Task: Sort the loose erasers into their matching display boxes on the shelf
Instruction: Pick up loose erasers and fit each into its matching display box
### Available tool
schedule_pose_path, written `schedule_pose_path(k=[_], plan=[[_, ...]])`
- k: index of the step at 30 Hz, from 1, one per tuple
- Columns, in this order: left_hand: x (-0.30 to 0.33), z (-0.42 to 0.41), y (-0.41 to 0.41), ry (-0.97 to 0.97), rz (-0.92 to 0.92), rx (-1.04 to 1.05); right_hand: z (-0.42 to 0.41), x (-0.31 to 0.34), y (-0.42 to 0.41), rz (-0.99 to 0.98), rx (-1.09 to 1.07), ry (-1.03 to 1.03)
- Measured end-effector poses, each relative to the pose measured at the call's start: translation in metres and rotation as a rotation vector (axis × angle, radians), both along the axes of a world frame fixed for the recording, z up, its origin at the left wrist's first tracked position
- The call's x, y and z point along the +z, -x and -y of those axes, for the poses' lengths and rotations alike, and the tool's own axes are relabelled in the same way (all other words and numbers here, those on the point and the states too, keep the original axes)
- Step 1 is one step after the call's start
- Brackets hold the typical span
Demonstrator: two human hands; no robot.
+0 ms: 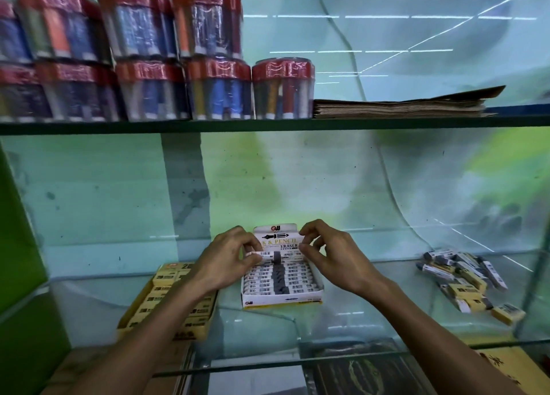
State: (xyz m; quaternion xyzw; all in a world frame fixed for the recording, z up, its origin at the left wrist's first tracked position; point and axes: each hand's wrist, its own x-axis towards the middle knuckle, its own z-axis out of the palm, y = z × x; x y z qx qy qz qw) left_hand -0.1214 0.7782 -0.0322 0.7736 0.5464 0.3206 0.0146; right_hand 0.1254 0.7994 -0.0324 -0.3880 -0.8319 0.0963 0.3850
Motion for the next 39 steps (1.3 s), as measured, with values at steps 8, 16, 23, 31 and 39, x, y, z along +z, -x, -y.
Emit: schedule_pose_path(k=[8, 16, 23, 31, 39], plan=[[-0.01, -0.004, -0.011, -0.032, -0.215, 0.151, -0.001, -0.012, -0.017, 0.003, -0.094, 0.072], [-0.008, -0.001, -0.02, -0.123, -0.294, 0.209, 0.004, -0.014, -0.034, -0.011, -0.142, 0.097], [0.006, 0.004, -0.075, 0.001, 0.193, -0.162, 0.014, -0.015, -0.083, -0.028, -0.26, 0.094], [-0.003, 0.004, -0.148, 0.132, 0.239, -0.408, 0.016, -0.014, -0.154, 0.073, -0.484, 0.082], [-0.016, -0.001, -0.184, 0.182, 0.185, -0.458, -0.015, -0.01, -0.197, 0.47, -0.682, 0.283]])
